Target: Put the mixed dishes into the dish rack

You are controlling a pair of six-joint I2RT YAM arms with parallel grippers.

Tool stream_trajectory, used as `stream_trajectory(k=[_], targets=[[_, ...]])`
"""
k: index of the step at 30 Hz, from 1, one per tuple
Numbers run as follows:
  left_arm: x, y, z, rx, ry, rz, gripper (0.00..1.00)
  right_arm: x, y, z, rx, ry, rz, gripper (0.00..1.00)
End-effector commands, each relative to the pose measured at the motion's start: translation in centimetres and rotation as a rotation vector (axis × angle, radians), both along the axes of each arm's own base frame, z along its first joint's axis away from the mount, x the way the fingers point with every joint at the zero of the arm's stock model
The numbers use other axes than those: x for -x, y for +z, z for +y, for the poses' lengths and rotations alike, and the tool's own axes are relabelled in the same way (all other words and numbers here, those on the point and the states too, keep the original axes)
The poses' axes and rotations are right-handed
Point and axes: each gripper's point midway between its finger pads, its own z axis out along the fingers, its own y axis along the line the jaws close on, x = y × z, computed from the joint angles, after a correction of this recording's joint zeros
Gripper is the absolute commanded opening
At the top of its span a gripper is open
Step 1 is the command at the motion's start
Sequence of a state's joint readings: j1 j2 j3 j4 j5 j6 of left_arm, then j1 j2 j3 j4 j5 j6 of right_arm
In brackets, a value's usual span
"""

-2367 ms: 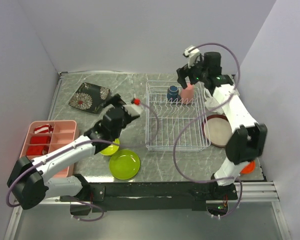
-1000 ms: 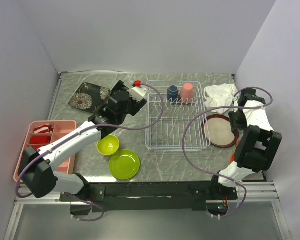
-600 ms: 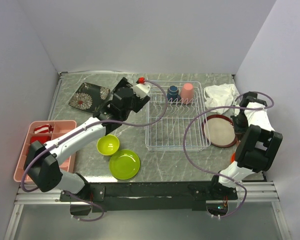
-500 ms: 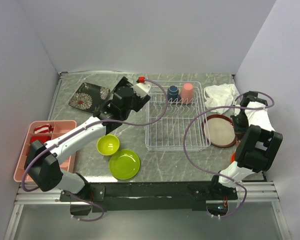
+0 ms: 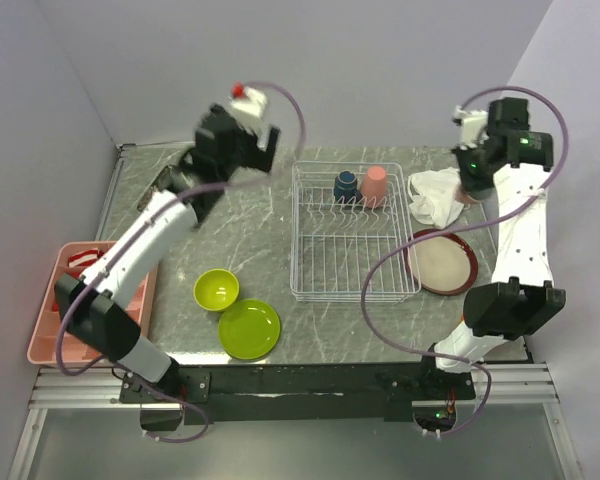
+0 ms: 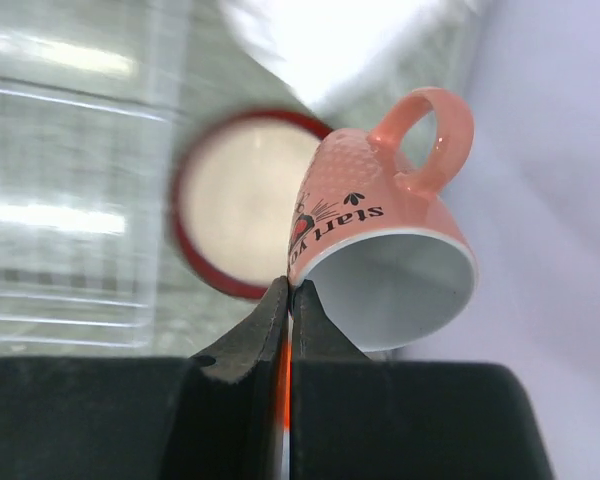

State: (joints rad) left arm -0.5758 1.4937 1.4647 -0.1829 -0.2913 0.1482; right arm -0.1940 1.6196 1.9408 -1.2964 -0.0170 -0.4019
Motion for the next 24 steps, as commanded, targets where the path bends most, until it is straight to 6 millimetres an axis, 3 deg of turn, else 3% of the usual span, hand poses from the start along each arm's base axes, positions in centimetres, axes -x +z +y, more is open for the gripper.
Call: stream_trajectory(k=[1,3,4,5,6,7,8,9,10,11,12,14,15,18,24], targets=[[-0.8,1.4,-1.2,0.382,-0.154,0.306,1.0,-0.9,4.1,10.0,-0.152,0.3,-0.165,0.0],[-1.4,2.7,-0.9,0.56,-0.24,0.353,1.0,-0.6,5.8,13.4,-0.195,0.4,-0.281,0.0],[-1.1,2.8,-1.1,0.621,-0.29,0.377,1.0,-2.1,8.2,15.0,-0.223,0.443,-0.426,0.0],[0.1,3.0,-1.4,0.742,-0.375,0.474,0.99,-0.4,8.5,17.7,-0.286,0.535,-0.48,0.0],[0.7,1.5,-1.6,0.802,-0.421,0.55,1.0,-0.1,9.4,19.0,-0.319,0.579,-0.553,0.0],[1.2,3.1,-2.1,0.855,-0.548,0.515,0.99,-0.7,12.8,20.5,-0.354,0.632,-0.737,0.0],[2.8,3.5,-2.5,0.941,-0.631,0.604,0.99,1.9,12.1,22.5,-0.413,0.721,-0.787,0.0],[3.3,2.3,-2.7,0.96,-0.647,0.646,0.99,2.7,13.0,23.3,-0.433,0.748,-0.873,0.0],[3.6,2.8,-2.9,0.964,-0.688,0.622,1.0,3.2,16.4,24.1,-0.465,0.758,-1.054,0.0],[4.1,2.9,-3.1,1.017,-0.697,0.669,0.99,4.2,15.6,24.3,-0.484,0.749,-1.094,0.0],[5.0,1.8,-3.3,1.035,-0.72,0.723,0.99,5.1,16.1,25.7,-0.514,0.774,-1.129,0.0],[5.3,1.8,-3.4,1.084,-0.727,0.751,0.99,5.6,16.8,27.3,-0.543,0.807,-1.163,0.0],[5.6,0.8,-3.4,1.107,-0.724,0.795,0.99,5.9,17.1,28.1,-0.57,0.813,-1.163,0.0],[6.0,0.4,-3.5,1.175,-0.721,0.854,1.0,5.3,18.0,29.6,-0.647,0.793,-1.165,0.0],[5.8,3.0,-3.3,1.201,-0.782,0.762,1.0,1.6,19.2,32.4,-0.941,0.572,-0.986,0.0]])
